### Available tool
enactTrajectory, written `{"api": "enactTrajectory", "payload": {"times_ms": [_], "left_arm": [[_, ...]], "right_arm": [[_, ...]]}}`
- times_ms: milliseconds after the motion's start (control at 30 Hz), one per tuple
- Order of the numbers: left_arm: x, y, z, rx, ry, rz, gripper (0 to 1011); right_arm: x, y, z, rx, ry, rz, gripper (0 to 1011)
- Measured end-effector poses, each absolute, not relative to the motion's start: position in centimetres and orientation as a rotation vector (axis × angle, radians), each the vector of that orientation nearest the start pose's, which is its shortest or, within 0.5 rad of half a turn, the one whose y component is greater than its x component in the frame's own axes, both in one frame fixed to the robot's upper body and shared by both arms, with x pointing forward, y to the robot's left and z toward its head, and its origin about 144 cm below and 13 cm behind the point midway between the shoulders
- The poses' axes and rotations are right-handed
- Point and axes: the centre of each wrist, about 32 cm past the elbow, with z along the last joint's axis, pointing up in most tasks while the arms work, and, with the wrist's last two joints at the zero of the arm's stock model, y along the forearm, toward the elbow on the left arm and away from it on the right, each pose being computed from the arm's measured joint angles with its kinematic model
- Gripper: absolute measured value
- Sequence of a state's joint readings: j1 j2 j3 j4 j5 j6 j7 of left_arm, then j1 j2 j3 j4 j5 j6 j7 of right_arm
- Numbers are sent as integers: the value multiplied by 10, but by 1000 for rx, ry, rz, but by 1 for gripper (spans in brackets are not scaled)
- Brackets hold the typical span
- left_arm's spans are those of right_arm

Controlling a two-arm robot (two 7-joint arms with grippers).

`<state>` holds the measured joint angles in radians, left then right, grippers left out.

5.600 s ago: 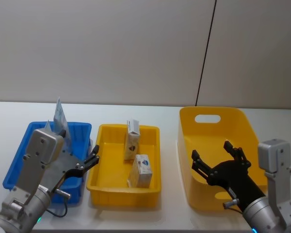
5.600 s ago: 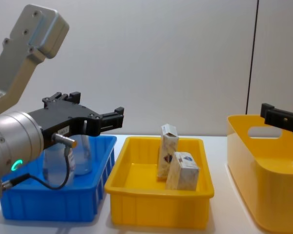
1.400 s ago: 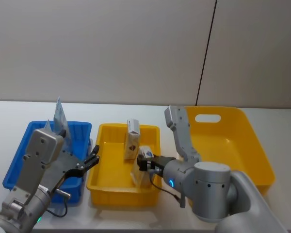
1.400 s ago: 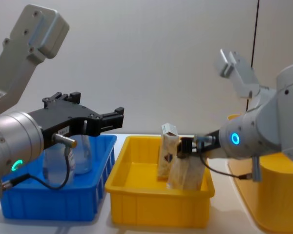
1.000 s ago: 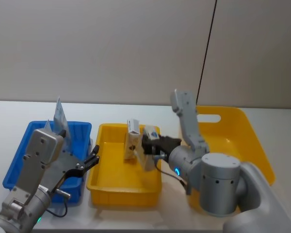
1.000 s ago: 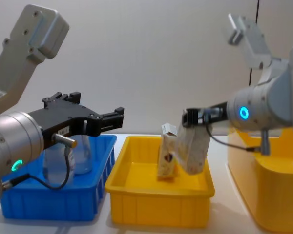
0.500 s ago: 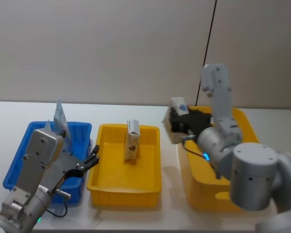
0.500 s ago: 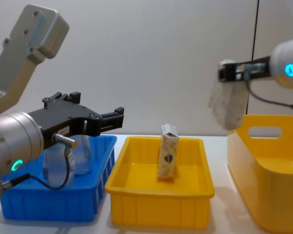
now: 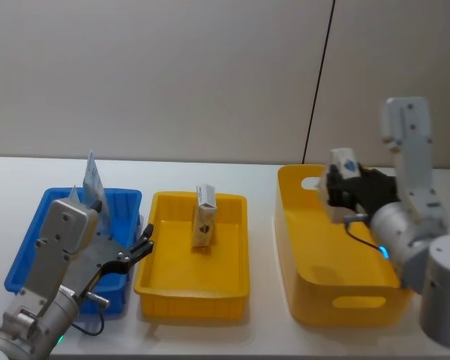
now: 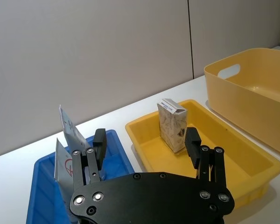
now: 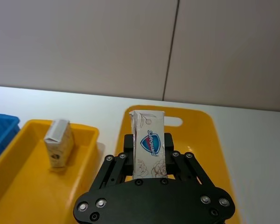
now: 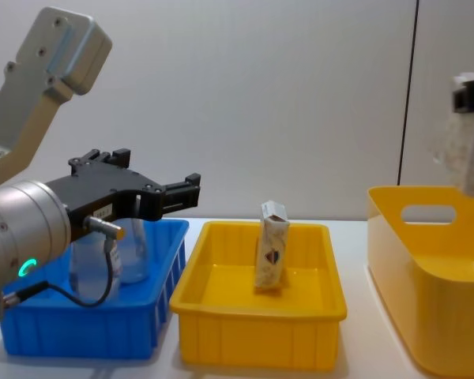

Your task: Bimanual collaborative sorting of washing and personal care products

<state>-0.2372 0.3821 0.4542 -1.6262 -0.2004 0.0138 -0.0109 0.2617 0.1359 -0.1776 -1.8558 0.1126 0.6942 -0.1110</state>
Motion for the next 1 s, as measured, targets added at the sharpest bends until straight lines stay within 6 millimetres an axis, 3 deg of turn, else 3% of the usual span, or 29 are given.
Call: {"api": "enactTrajectory", "payload": {"times_ms": [233, 333, 633, 1000], "left_arm": [[492, 198, 1204, 60, -267, 1124, 1001], [492, 198, 1205, 59, -266, 1127, 1001], [496, 197, 1208, 58, -248, 1176, 1001], [506, 195, 1213, 50, -227, 1262, 1001]], "right_arm": [[478, -215, 1304, -218, 34, -1523, 325], [473, -221, 1300, -212, 22, -1525, 373], [464, -239, 1283, -188, -9, -1506, 713], [456, -254, 1265, -162, -38, -1479, 992]]}}
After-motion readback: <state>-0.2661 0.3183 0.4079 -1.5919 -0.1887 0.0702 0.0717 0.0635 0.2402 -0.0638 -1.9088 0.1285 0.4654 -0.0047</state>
